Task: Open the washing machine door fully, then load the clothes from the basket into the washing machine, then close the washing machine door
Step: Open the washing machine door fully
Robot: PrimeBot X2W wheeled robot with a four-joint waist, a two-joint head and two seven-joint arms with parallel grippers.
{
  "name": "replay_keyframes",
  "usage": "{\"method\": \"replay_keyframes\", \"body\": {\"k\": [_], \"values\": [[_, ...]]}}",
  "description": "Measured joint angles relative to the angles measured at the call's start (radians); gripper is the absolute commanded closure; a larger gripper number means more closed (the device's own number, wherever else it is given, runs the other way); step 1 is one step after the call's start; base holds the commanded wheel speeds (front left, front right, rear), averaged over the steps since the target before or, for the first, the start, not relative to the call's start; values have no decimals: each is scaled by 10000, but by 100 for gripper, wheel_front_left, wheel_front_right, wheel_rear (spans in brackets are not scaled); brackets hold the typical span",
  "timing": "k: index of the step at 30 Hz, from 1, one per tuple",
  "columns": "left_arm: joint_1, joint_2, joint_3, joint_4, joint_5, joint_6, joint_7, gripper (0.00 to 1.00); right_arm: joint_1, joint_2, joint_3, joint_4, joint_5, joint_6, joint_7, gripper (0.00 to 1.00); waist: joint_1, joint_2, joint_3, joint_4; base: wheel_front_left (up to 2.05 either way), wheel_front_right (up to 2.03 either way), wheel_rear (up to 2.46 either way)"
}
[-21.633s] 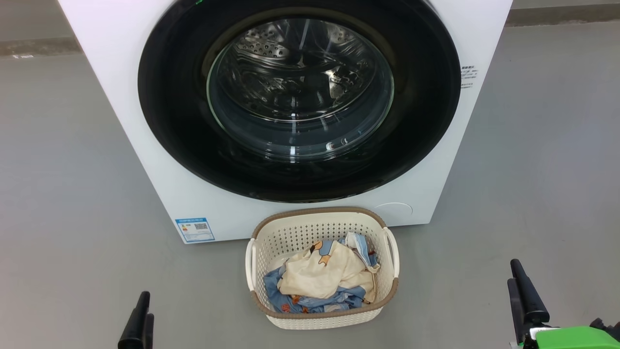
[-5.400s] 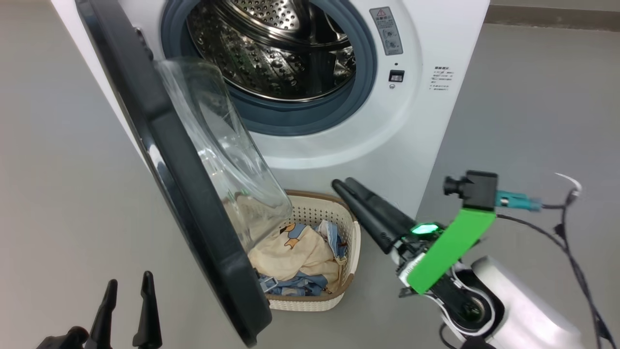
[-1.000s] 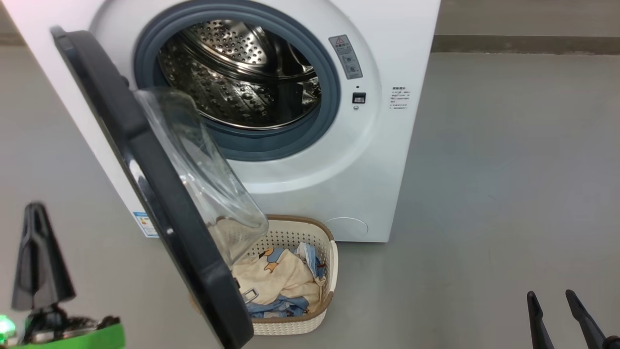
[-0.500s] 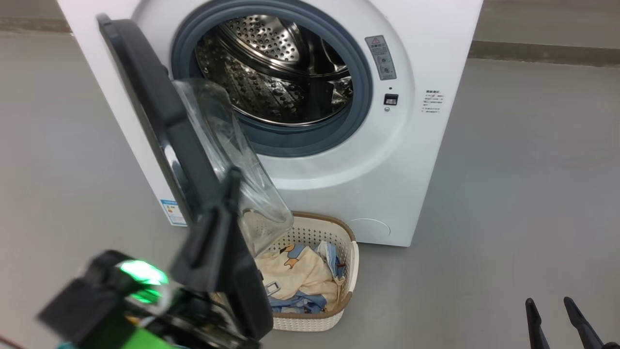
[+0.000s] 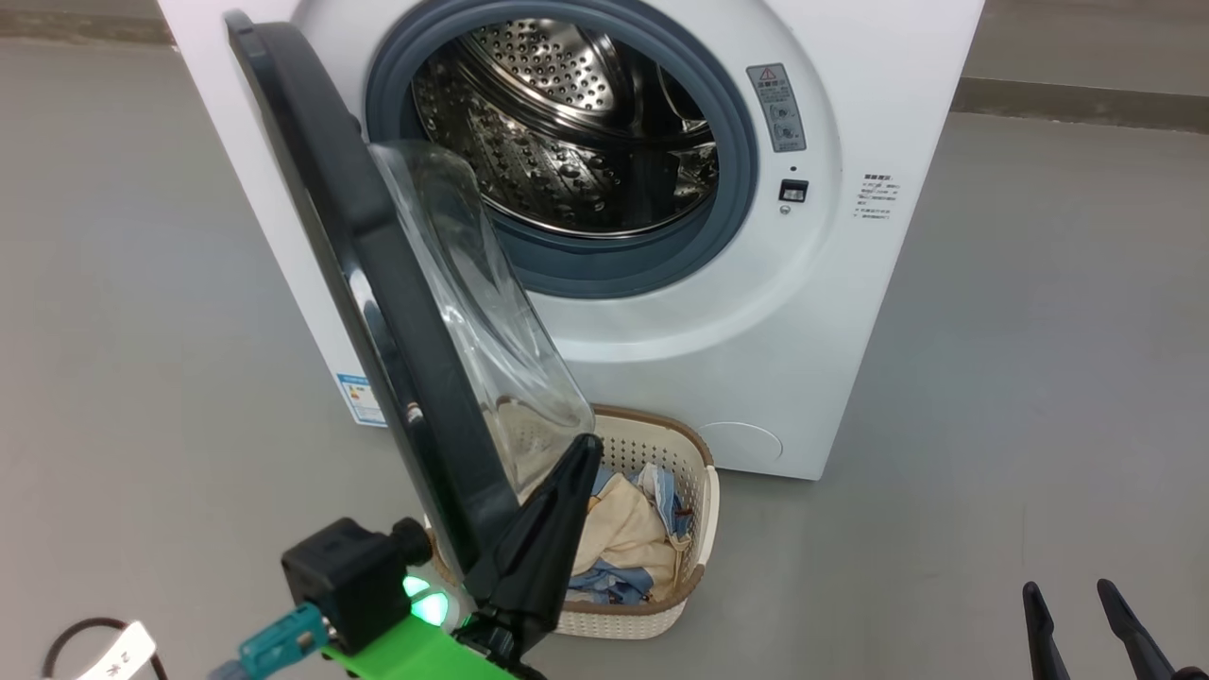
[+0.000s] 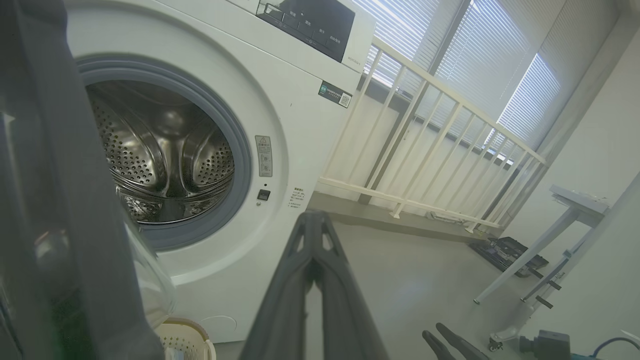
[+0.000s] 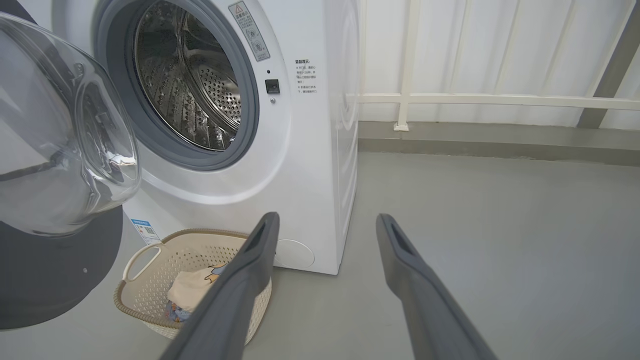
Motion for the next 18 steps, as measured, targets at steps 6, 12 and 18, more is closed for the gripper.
{"method": "replay_keyframes", "body": {"k": [6,12,18], "values": [[112,31,-207,343,2,6,151,100,0,0,0,2,0,0,0,0,0,1,29,120,0,0,0],[240,63,-303,675,0,102,207,100,-4,0,12,12,0,0,0,0,0,0,86,263,0,0,0],[243,59,-326,1034,-180,222,117,100,-21,2,38,17,0,0,0,0,1,0,157,383,0,0,0]]}}
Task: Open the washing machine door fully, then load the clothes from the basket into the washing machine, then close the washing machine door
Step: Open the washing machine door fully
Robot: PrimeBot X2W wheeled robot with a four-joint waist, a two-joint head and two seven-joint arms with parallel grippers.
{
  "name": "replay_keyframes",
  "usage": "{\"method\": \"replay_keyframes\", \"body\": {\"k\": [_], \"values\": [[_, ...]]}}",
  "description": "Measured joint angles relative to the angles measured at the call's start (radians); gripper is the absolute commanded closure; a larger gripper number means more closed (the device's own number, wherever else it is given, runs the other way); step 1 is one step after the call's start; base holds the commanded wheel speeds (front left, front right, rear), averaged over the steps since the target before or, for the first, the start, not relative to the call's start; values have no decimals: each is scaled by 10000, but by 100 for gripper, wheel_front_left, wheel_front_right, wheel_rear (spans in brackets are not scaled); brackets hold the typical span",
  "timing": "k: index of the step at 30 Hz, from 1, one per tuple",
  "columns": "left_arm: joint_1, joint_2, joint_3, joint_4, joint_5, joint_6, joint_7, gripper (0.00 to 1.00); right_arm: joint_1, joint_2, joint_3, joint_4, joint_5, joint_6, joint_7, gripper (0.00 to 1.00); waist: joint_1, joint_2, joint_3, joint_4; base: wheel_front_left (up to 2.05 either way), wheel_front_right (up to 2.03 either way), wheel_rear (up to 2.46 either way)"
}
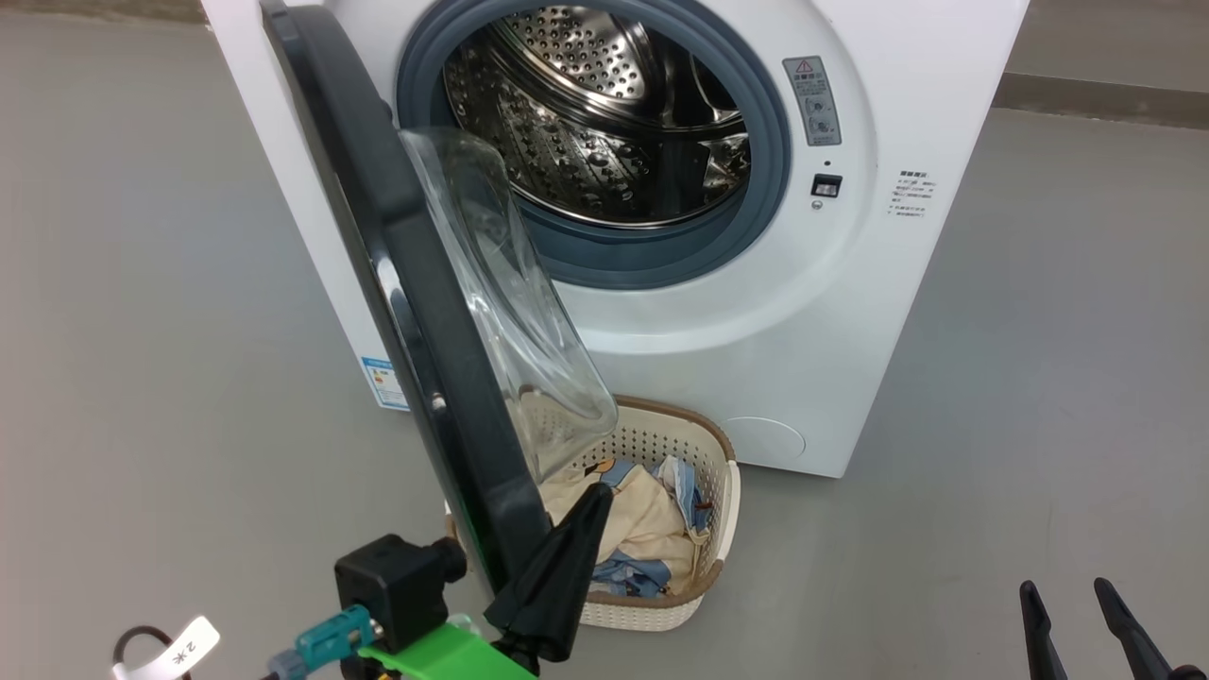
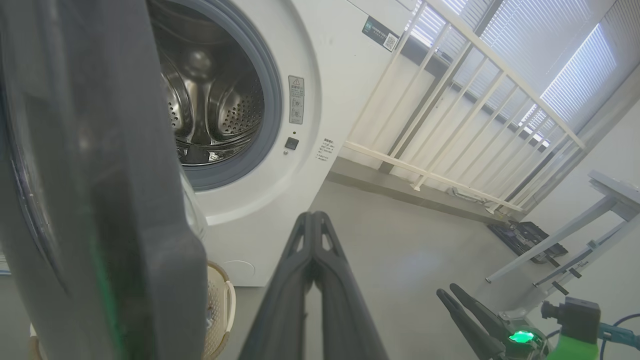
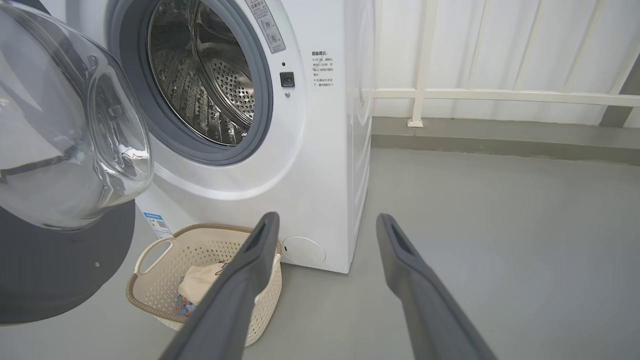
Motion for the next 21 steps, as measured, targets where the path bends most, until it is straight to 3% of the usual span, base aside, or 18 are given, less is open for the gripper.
{"method": "replay_keyframes", "body": {"k": [21], "values": [[-21,-29,173,1244,125,485,-955,100,-23,-4,36,19,0,0,0,0,0,0,183,153,0,0,0]]}}
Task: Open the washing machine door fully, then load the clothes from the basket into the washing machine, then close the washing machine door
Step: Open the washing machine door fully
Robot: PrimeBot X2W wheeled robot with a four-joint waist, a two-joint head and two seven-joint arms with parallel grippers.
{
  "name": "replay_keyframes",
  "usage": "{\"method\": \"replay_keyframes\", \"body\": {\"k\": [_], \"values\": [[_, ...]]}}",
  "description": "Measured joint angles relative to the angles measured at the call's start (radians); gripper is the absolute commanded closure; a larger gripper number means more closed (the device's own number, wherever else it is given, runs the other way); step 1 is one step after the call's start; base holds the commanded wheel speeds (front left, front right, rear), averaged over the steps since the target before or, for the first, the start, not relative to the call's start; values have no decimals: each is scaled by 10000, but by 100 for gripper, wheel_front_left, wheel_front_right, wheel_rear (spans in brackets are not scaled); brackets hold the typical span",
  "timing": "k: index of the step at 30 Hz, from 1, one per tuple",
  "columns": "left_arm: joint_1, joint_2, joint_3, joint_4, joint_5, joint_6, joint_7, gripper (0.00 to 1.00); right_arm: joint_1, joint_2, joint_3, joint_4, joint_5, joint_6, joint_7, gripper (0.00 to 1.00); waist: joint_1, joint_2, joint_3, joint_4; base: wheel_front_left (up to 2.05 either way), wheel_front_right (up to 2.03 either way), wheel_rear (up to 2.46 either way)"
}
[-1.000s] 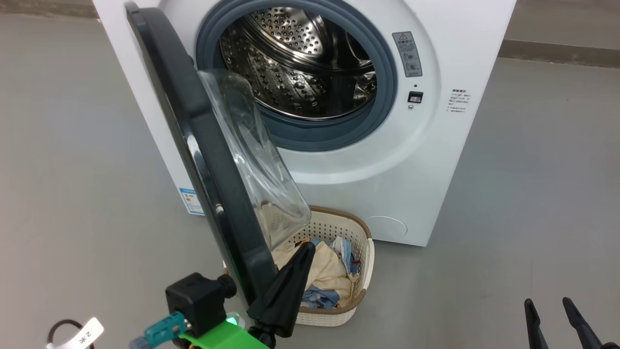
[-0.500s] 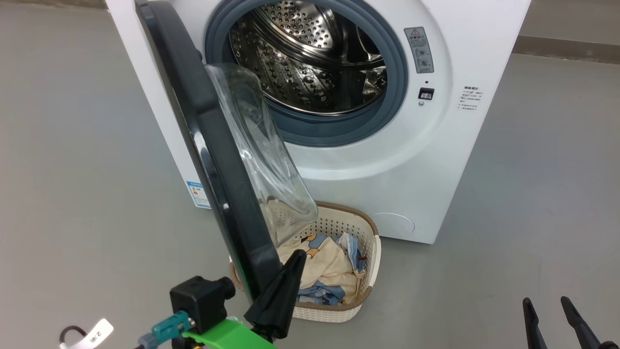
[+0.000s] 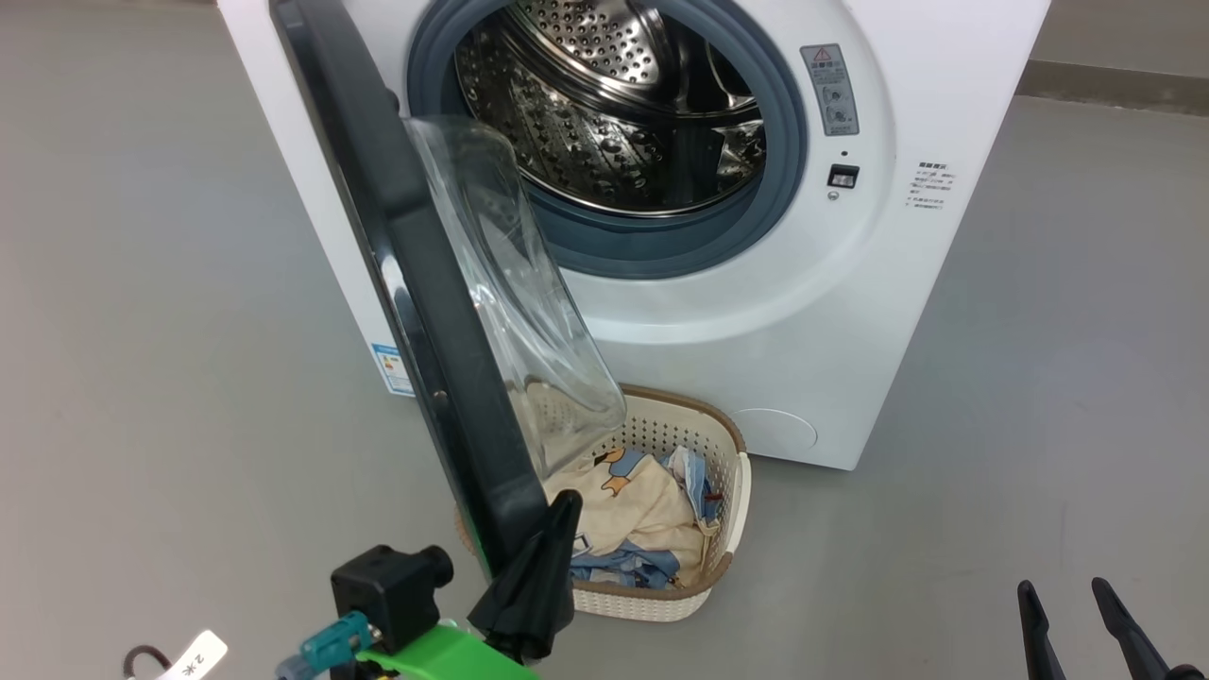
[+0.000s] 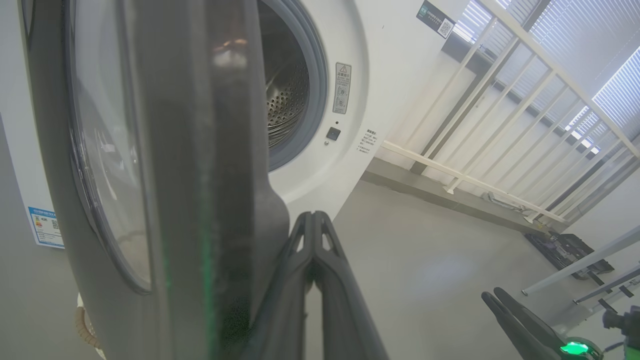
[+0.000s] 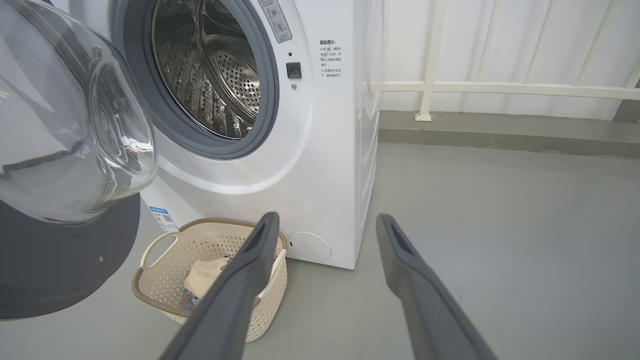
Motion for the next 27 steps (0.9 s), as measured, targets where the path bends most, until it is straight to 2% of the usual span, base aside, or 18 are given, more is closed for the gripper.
{"method": "replay_keyframes", "body": {"k": [27], "values": [[-141,-27,-245,157,531,341,-267,100,-55,-29,140,35,0,0,0,0,0,0,249,926,0,0,0]]}}
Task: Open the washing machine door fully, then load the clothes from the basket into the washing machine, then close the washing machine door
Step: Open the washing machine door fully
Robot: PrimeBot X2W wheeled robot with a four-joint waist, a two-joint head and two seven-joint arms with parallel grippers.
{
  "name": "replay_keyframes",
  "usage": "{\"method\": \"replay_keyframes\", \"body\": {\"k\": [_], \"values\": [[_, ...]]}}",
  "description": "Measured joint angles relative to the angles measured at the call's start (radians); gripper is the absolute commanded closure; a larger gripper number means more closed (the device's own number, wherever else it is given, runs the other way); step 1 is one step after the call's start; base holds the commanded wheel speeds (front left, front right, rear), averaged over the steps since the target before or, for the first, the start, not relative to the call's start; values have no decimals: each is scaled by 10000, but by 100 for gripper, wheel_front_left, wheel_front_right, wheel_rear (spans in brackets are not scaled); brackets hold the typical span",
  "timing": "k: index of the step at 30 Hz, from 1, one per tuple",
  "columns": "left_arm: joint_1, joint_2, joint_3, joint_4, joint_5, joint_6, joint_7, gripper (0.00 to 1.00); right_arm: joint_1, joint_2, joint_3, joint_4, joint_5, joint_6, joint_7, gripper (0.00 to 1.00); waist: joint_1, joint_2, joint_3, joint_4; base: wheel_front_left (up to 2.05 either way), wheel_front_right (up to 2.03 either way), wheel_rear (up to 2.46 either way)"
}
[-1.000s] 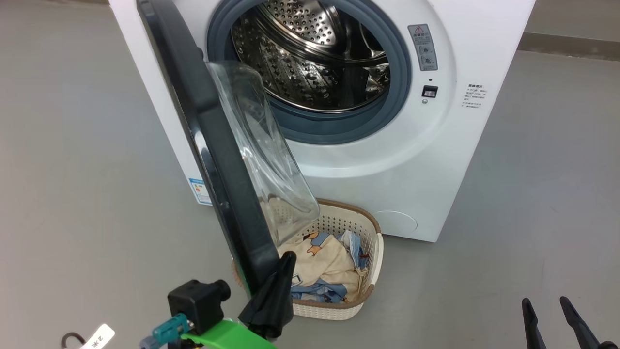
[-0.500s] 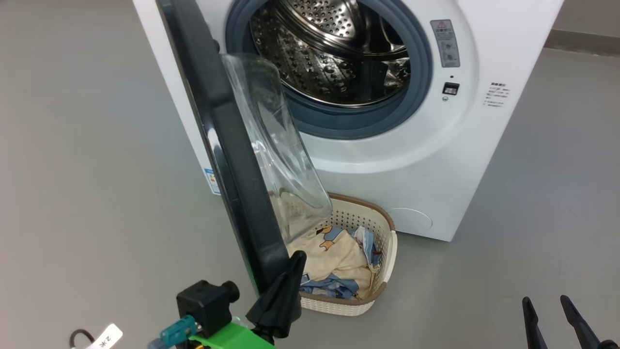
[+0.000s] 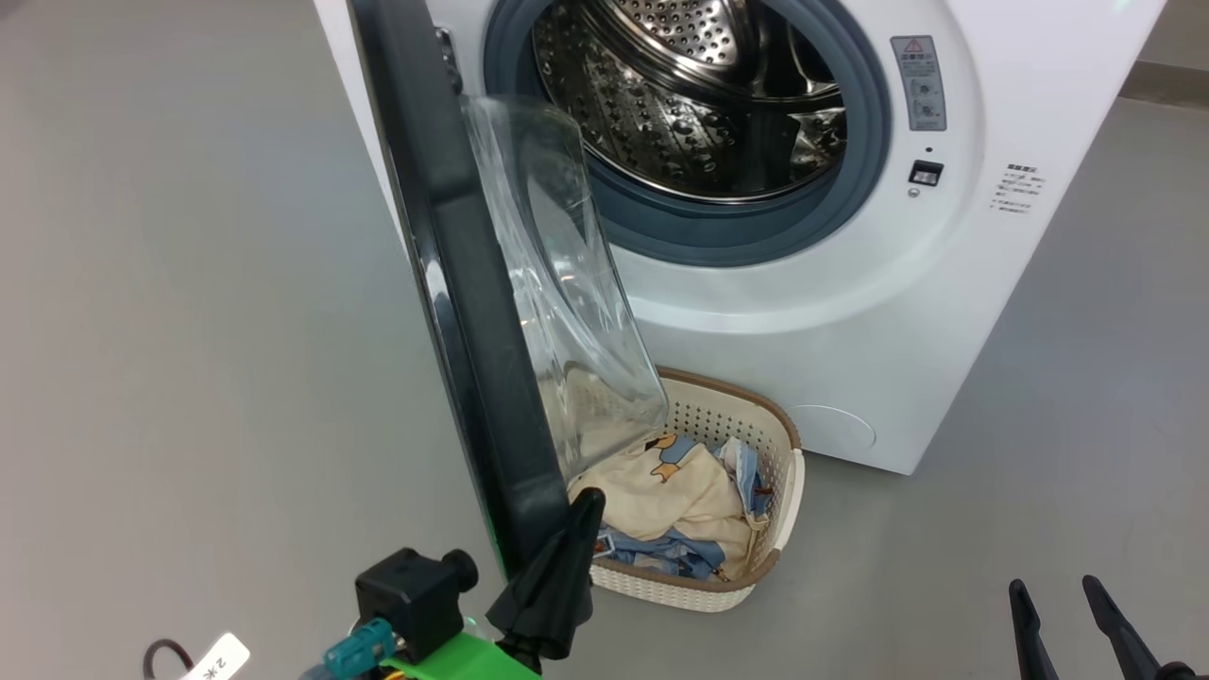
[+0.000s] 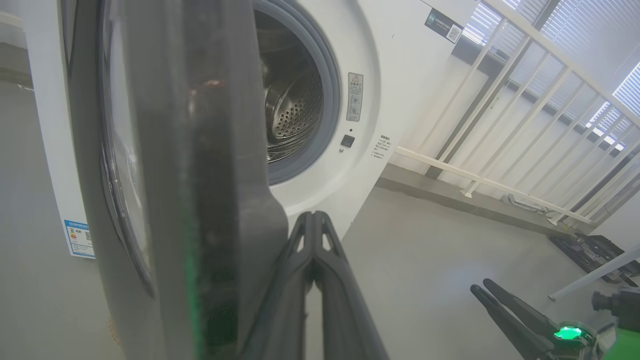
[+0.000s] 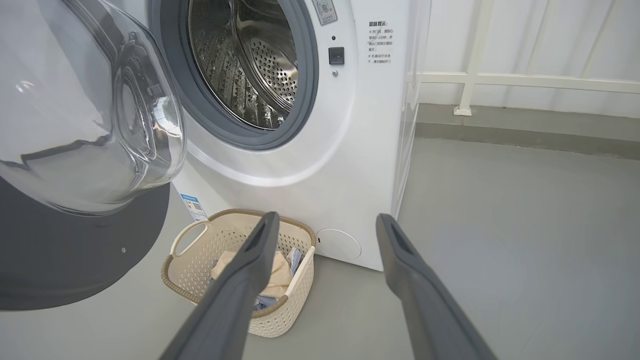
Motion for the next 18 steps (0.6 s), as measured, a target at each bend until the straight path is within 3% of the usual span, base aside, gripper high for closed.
{"method": "replay_keyframes", "body": {"k": [18], "values": [[-90,355,69,-234,261,451,121,100,-156,25,13,71,6,0,0,0,0,0,-23,993,0,0,0]]}}
